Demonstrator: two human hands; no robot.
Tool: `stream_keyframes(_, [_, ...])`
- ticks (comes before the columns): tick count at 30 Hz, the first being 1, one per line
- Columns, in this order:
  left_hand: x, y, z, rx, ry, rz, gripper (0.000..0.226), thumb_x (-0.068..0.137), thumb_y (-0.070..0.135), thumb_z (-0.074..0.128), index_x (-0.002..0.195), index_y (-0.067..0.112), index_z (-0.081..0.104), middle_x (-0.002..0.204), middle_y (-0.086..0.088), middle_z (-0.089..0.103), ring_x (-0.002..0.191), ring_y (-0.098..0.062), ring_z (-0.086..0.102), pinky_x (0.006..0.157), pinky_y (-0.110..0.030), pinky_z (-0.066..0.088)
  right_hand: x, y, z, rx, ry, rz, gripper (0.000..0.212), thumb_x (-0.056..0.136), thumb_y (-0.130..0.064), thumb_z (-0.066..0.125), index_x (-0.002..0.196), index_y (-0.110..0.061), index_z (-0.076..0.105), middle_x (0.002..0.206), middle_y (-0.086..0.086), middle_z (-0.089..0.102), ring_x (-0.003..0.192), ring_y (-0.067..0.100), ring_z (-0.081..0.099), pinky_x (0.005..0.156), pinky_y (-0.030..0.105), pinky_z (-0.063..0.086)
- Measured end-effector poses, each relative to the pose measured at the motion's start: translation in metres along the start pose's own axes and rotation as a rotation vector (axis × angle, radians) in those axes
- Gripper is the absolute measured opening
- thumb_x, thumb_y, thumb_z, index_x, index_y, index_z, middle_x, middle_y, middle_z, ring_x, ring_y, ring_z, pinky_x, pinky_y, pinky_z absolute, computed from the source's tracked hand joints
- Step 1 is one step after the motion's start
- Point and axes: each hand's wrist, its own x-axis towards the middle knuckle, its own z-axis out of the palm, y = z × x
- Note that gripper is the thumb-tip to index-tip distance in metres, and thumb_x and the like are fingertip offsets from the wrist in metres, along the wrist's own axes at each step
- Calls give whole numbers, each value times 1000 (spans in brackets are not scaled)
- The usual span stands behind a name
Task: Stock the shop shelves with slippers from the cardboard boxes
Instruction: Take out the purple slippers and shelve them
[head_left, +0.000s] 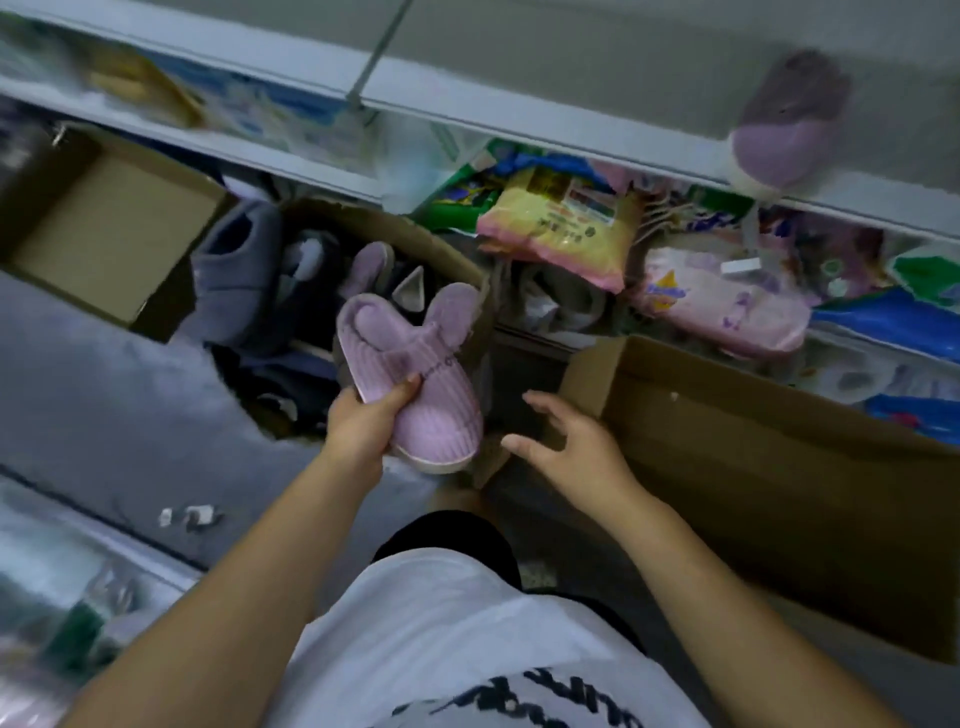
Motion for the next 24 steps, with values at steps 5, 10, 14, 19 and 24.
stream_keyframes(5, [51, 7, -57, 136, 187, 93, 57, 75, 25, 90, 123, 8, 65, 114, -5, 72, 104, -23, 69, 87, -38, 58, 63, -22, 22, -63, -123, 66, 45, 90, -32, 76, 131, -20, 62, 133, -6, 58, 122, 7, 51, 106, 31, 45])
stream_keyframes(10, [133, 4, -82, 176, 195, 73, 62, 81, 28, 85, 134, 10, 57, 125, -6, 67, 112, -25, 63, 96, -39, 52, 154, -36, 42, -263, -151, 29, 44, 89, -31, 77, 127, -13, 65, 127, 0, 63, 118, 14, 57, 100, 30, 47])
stream_keyframes(14, [179, -21, -91, 65, 170, -50, 55, 86, 35, 80, 134, 16, 60, 126, -4, 66, 119, -27, 62, 103, -45, 51, 242, -53, 59, -496, -243, 27, 43, 89, -26, 78, 125, -7, 65, 123, 10, 65, 115, 26, 61, 87, 28, 44])
stream_keyframes(19, [199, -55, -92, 17, 105, -1, 72, 87, 47, 74, 147, 19, 49, 141, 1, 60, 128, -14, 58, 110, -46, 48, 345, -63, 93, -785, -416, 22, 62, 89, -28, 76, 140, -1, 53, 145, 19, 51, 133, 33, 49, 109, 33, 38])
stream_keyframes(24, [191, -68, -82, 71, 159, -85, 135, 68, 51, 90, 162, 27, -4, 169, 9, 8, 152, -8, 19, 121, -36, 30, 414, -37, 108, -1038, -559, -2, 98, 82, -39, 83, 156, -2, 29, 161, 23, 29, 149, 35, 28, 120, 37, 24])
